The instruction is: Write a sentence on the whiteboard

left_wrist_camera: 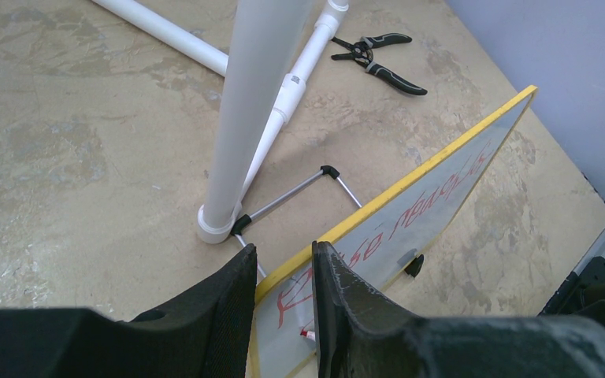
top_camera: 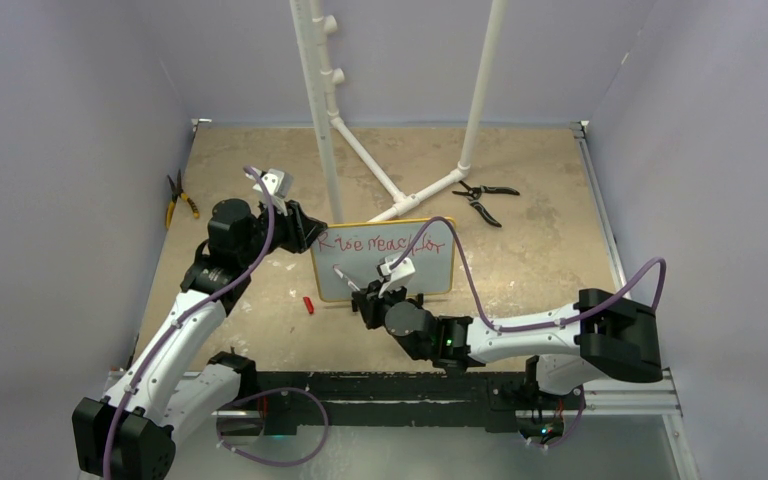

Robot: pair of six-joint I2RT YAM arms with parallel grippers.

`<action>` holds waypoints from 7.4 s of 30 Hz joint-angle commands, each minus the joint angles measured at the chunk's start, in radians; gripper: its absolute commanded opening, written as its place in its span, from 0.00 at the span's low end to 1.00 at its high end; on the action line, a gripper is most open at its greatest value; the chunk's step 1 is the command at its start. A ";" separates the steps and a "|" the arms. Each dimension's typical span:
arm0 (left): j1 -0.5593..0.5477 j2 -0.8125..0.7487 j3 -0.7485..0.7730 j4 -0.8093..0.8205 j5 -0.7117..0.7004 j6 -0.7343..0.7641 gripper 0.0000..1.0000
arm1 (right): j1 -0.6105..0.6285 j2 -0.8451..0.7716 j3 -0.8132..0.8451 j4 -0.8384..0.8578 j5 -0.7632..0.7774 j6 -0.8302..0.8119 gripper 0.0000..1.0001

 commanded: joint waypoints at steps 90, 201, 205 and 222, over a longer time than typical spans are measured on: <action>0.001 -0.008 -0.008 -0.003 0.013 -0.013 0.30 | -0.021 -0.109 -0.050 -0.052 0.085 0.072 0.00; 0.001 -0.013 -0.009 -0.008 0.008 -0.013 0.30 | -0.036 -0.211 -0.081 -0.129 0.072 0.037 0.00; 0.001 -0.013 -0.007 -0.007 0.007 -0.014 0.30 | -0.036 -0.190 -0.075 -0.102 0.037 0.010 0.00; 0.001 -0.008 -0.008 -0.004 0.013 -0.015 0.30 | -0.036 -0.184 -0.086 -0.237 0.020 0.105 0.00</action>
